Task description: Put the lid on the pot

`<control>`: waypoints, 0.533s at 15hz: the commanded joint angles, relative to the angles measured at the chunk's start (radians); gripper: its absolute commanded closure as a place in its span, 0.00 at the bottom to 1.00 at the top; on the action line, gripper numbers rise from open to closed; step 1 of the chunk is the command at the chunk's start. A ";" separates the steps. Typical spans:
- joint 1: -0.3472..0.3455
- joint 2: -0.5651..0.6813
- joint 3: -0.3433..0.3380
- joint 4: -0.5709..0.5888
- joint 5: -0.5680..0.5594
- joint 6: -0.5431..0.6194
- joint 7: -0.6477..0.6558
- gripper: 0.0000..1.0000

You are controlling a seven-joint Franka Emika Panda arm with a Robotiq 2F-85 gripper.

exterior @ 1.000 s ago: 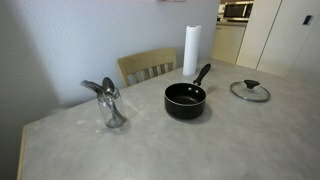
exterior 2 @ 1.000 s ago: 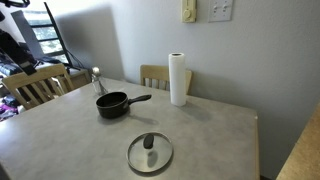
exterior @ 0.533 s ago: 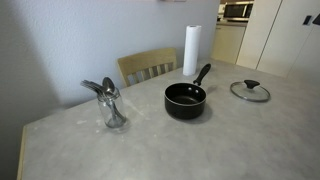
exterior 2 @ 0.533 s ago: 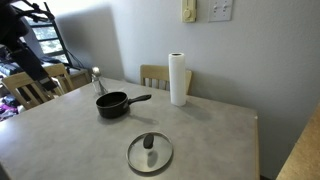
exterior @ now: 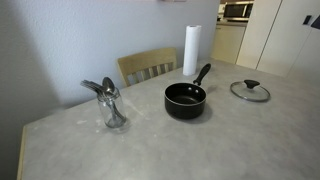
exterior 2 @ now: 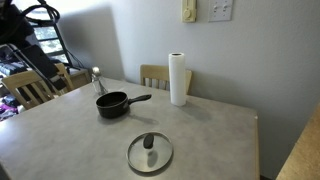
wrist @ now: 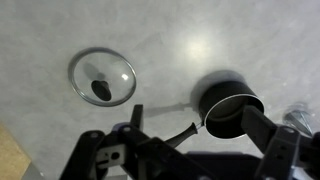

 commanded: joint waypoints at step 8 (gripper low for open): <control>0.024 0.299 -0.216 0.060 -0.101 0.287 -0.520 0.00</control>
